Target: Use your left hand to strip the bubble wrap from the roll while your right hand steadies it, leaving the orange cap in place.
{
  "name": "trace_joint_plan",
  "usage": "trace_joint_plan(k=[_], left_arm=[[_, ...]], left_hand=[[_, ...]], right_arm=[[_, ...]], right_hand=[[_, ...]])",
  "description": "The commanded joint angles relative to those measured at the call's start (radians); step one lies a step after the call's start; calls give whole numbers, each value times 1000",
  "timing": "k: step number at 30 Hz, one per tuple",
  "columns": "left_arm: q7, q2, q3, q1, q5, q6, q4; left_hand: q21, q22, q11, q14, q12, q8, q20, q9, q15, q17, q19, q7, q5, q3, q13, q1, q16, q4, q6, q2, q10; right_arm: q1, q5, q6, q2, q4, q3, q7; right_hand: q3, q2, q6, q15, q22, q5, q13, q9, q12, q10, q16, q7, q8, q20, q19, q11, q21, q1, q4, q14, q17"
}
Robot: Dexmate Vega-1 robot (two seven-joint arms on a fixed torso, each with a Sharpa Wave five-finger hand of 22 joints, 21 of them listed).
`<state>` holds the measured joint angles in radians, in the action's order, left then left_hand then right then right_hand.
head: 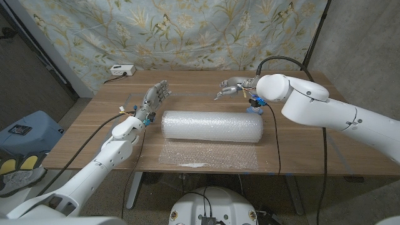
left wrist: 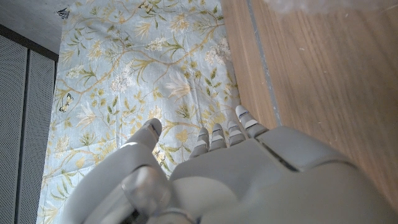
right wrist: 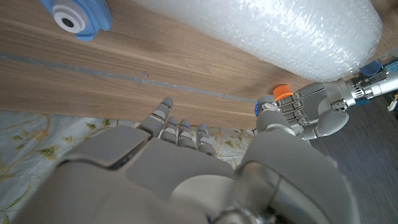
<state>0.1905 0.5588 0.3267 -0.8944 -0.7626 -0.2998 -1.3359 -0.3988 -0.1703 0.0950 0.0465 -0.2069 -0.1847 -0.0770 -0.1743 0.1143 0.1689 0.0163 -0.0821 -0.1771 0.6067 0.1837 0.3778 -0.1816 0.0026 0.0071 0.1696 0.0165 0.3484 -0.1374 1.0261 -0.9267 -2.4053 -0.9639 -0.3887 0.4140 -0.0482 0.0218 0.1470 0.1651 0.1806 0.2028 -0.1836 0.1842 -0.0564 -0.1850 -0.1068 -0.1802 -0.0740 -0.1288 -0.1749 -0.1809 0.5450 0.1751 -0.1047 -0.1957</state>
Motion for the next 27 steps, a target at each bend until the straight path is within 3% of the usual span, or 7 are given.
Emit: trace_joint_plan(k=[1, 15, 27], left_arm=[[6, -6, -1, -9, -8, -7, 4], [1, 2, -5, -26, -10, -6, -14], [32, -10, -1, -12, -19, -17, 13]], left_hand=[[5, -2, 8, -1, 1, -1, -5, -4, 9, 3, 3, 0, 0, 1, 5, 7, -1, -4, 5, 5, 1], [9, -2, 8, -2, 0, 0, -5, -4, 9, 4, 5, 0, 0, 1, 5, 4, -2, -2, 5, 5, -1], [14, -2, 9, -2, 0, 0, -6, -4, 12, 6, 7, -1, 0, 3, 5, 0, -2, 0, 5, 5, -1]], right_arm=[[-136, -39, 79, 34, -10, -144, -96], [-261, -10, 118, 73, -6, -256, -186], [-361, 57, 156, 130, 12, -330, -205]], right_hand=[[0, 17, 23, 18, 5, 0, 3, -6, 4, -19, -2, -11, -2, -19, 4, -15, -2, 25, 5, -9, -2], [-13, 73, 93, 50, 6, 15, 6, -7, -1, -98, -1, -36, -2, -44, 43, -41, -1, 72, 0, -57, -5], [-24, 91, 132, 64, 7, 29, 7, -7, 4, -136, -1, -45, -4, -68, 99, -44, 4, 88, -11, -95, -8]])
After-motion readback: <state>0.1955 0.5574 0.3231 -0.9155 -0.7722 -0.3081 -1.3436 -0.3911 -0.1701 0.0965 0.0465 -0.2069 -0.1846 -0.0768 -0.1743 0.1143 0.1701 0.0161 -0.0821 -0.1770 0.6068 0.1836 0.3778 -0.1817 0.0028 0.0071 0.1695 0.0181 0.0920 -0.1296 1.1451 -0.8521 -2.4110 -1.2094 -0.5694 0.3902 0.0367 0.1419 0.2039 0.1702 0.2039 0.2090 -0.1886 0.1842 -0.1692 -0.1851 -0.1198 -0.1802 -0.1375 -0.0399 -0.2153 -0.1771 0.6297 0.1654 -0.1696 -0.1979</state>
